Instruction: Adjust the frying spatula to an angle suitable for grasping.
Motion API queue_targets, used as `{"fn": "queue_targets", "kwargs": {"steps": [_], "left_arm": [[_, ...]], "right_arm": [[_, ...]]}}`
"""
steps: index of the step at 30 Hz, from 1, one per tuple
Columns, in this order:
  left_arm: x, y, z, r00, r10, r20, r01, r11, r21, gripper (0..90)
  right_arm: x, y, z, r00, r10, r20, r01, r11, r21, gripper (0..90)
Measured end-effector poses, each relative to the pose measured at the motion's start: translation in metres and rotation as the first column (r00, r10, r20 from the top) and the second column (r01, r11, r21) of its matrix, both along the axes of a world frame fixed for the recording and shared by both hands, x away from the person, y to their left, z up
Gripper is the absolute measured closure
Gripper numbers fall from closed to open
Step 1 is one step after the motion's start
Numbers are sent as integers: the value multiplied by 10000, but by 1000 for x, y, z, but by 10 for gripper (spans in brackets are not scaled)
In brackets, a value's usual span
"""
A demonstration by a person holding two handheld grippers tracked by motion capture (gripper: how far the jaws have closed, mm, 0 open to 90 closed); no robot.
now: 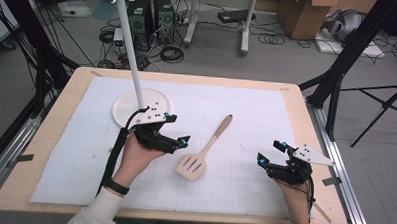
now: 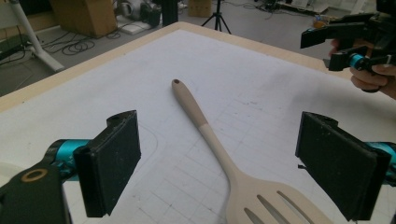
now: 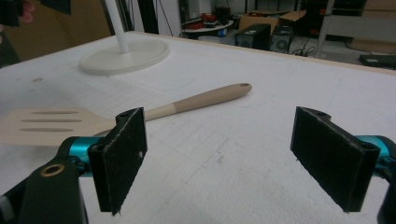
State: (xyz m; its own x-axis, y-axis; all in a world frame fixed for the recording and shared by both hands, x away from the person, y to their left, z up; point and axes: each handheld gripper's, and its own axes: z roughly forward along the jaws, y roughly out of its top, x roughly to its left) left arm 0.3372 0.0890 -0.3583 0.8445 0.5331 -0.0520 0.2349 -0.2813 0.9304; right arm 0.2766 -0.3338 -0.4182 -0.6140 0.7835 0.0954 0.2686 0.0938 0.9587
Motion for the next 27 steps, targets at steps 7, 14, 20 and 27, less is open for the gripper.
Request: {"fn": "queue_targets", "kwargs": {"steps": [7, 14, 20, 27], "left_arm": [[12, -21, -5, 9994, 116, -318, -98, 9984, 565, 170], [23, -44, -14, 9962, 252, -837, -173, 9955, 930, 178], [30, -65, -25, 9926, 405, -1141, -223, 9874, 1569, 171], [33, -89, -33, 9902, 773, -1167, -429, 9612, 2725, 160]], "right_arm": [[1, -2, 0, 10000, -9, 33, 9, 10000, 28, 175], [-1, -2, 0, 10000, 16, 34, -16, 10000, 61, 175], [-1, -2, 0, 10000, -12, 33, 12, 10000, 48, 176], [-1, -3, 0, 10000, -44, 22, 43, 9999, 106, 176]]}}
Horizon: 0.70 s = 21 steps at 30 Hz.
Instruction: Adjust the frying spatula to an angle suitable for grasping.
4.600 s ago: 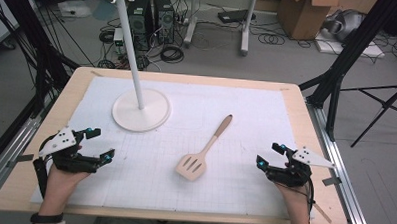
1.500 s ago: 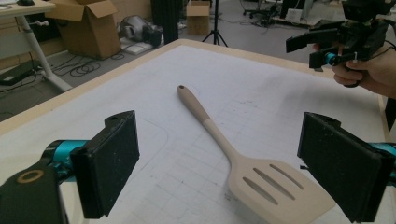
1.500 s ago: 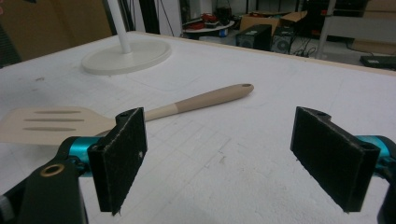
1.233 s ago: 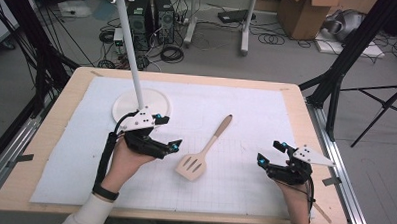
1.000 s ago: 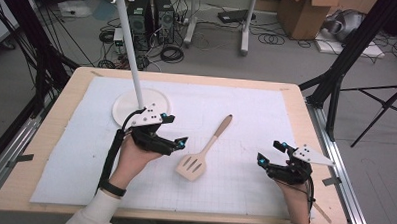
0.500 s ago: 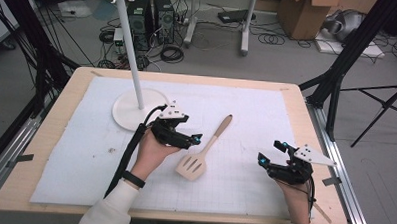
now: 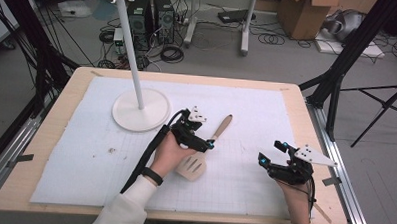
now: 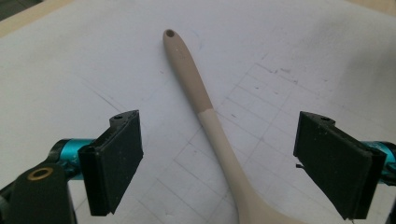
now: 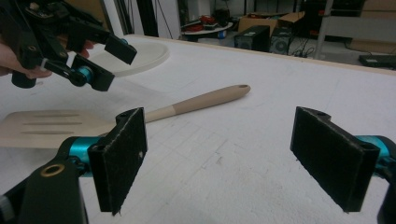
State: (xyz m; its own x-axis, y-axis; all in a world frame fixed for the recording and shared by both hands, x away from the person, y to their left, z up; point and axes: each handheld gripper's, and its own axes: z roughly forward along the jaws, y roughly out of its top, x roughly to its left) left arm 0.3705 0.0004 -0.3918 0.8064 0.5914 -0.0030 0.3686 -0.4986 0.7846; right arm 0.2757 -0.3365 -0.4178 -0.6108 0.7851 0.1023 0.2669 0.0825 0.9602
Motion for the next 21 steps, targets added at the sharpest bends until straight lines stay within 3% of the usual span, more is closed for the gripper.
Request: {"fn": "queue_targets", "kwargs": {"steps": [10, 13, 16, 21], "left_arm": [[9, -24, -9, 9926, 591, -1056, -473, 9927, 1109, 170], [11, -30, -10, 9898, 661, -1259, -515, 9919, 1159, 170], [13, -34, -11, 9857, 821, -1469, -685, 9931, 950, 214], [16, -40, -16, 9788, 1047, -1759, -835, 9888, 1241, 306]], "right_arm": [[-1, -2, -1, 10000, -47, -33, 47, 9999, 107, 176], [-1, -3, -1, 10000, -41, -74, 42, 9999, 147, 178], [0, -4, -1, 10000, -47, -7, 47, 9999, 121, 178], [-1, -4, 0, 10000, 37, 41, -39, 9993, 373, 179]]}}
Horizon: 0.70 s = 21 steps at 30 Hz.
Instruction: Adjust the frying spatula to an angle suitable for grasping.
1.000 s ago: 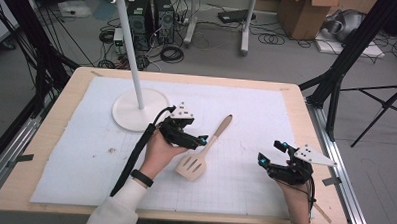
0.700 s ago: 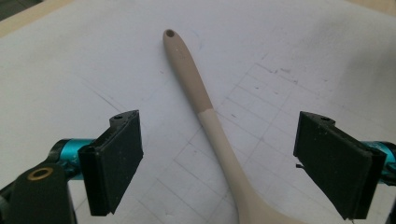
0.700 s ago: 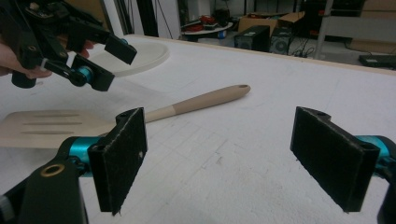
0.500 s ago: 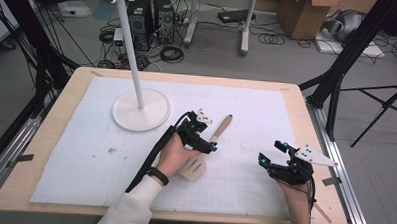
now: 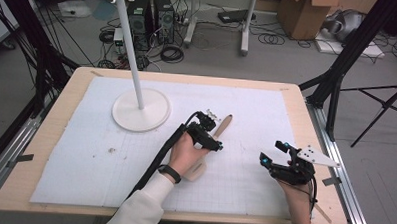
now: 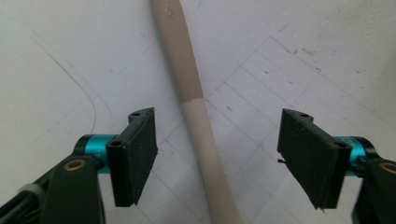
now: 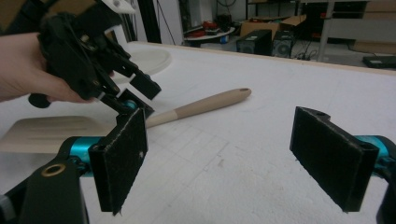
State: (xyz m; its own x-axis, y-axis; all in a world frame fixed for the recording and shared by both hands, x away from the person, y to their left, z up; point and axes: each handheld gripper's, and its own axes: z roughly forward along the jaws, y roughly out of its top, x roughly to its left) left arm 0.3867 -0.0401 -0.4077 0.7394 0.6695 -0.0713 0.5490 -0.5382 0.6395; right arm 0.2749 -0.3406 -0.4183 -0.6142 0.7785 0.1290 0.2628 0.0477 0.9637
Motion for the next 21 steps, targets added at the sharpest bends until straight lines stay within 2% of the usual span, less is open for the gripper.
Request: {"fn": "queue_targets", "kwargs": {"steps": [2, 11, 16, 21], "left_arm": [[1, -2, -1, 10000, -28, -95, 29, 9999, 104, 343], [2, -8, -7, 9988, 6, -487, 27, 9977, 682, 486], [3, -12, -10, 9988, -83, -492, 138, 9935, 1128, 540], [4, -11, -10, 9990, 3, -441, 52, 9921, 1250, 600]], "right_arm": [[-1, 0, 1, 10000, 28, 11, -28, 9999, 108, 179], [0, 0, 0, 10000, 17, -24, -17, 10000, -15, 179], [0, 0, 0, 10000, 12, -57, -12, 10000, 17, 179], [0, -2, 0, 10000, -10, -30, 10, 10000, 53, 179]]}}
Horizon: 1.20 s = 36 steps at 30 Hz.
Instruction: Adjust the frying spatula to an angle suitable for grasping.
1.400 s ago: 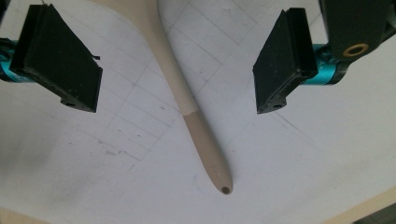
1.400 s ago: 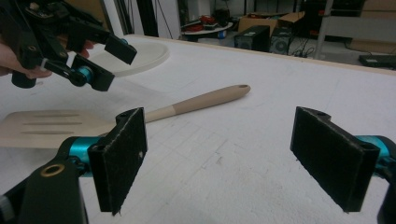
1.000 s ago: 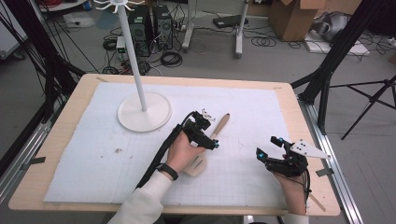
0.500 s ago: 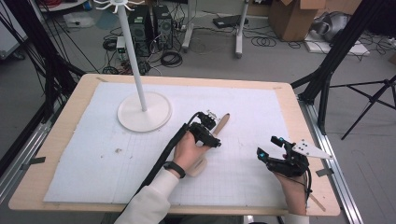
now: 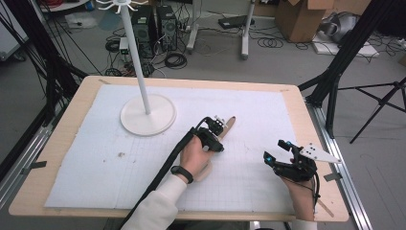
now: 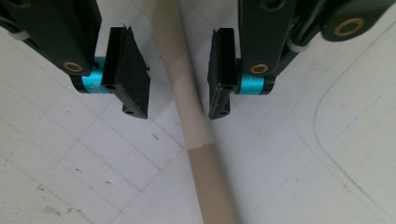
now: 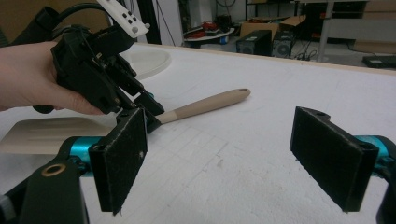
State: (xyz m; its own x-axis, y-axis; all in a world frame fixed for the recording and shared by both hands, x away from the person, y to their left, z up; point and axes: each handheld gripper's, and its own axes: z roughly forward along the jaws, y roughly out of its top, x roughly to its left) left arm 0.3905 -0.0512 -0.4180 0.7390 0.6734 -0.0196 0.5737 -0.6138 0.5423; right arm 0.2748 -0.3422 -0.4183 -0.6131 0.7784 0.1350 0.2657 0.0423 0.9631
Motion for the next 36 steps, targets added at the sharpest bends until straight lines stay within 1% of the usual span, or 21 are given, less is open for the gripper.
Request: {"fn": "queue_targets", "kwargs": {"steps": [3, 7, 8, 11, 16, 19, 20, 21, 23, 25, 26, 28, 32, 34, 36], "left_arm": [[1, 1, 0, 10000, 65, 36, -66, 10000, 41, 645], [-1, -1, 0, 9997, -55, 248, 50, 9998, 191, 706], [-2, -1, 0, 9995, -13, 323, 7, 9998, 187, 713], [-3, -2, 0, 9992, -93, 398, 81, 9995, 313, 721], [-2, 0, 0, 9995, -146, 297, 144, 9999, 88, 733], [-2, 1, 1, 9988, -356, 342, 353, 9993, 86, 768], [-2, 2, 1, 9985, -479, 279, 478, 9989, 16, 773], [-2, 2, 1, 9981, -546, 301, 545, 9985, 28, 772], [-2, 3, 2, 9978, -579, 329, 578, 9983, 28, 774], [-3, 5, 5, 9970, -723, 294, 726, 9973, -94, 775], [-3, 7, 7, 9962, -799, 356, 804, 9967, -131, 774], [-5, 10, 11, 9958, -852, 342, 863, 9958, -298, 774], [-10, 19, 21, 9922, -1172, 417, 1193, 9915, -519, 775], [-14, 25, 26, 9903, -1304, 475, 1331, 9895, -573, 776], [-17, 30, 31, 9877, -1474, 526, 1501, 9873, -526, 776]], "right_arm": [[0, 0, 0, 10000, -5, -15, 5, 10000, -5, 179], [0, 1, 0, 10000, 7, 4, -7, 10000, 19, 180], [0, 1, 0, 10000, 12, 29, -12, 10000, -16, 180], [0, 1, 0, 10000, 5, -14, -5, 10000, -32, 180], [0, 1, -1, 10000, -9, -41, 8, 10000, -48, 180], [0, 0, 0, 10000, -13, -28, 13, 10000, -3, 180], [0, 0, 0, 10000, -6, -19, 6, 10000, 25, 180], [0, 0, 0, 10000, -3, -11, 3, 10000, 23, 180], [0, 0, 0, 10000, 14, -51, -14, 10000, -12, 180], [0, 1, -1, 10000, 22, -25, -22, 10000, -54, 180], [0, 1, 0, 10000, 14, -43, -14, 10000, -42, 180], [0, 0, 0, 10000, -10, -4, 10, 10000, -12, 180], [0, -1, 0, 10000, -32, -8, 32, 10000, 6, 180], [0, -1, 0, 10000, -17, -33, 17, 10000, 21, 180], [-1, 0, 0, 10000, -20, -22, 20, 10000, 20, 180]]}}
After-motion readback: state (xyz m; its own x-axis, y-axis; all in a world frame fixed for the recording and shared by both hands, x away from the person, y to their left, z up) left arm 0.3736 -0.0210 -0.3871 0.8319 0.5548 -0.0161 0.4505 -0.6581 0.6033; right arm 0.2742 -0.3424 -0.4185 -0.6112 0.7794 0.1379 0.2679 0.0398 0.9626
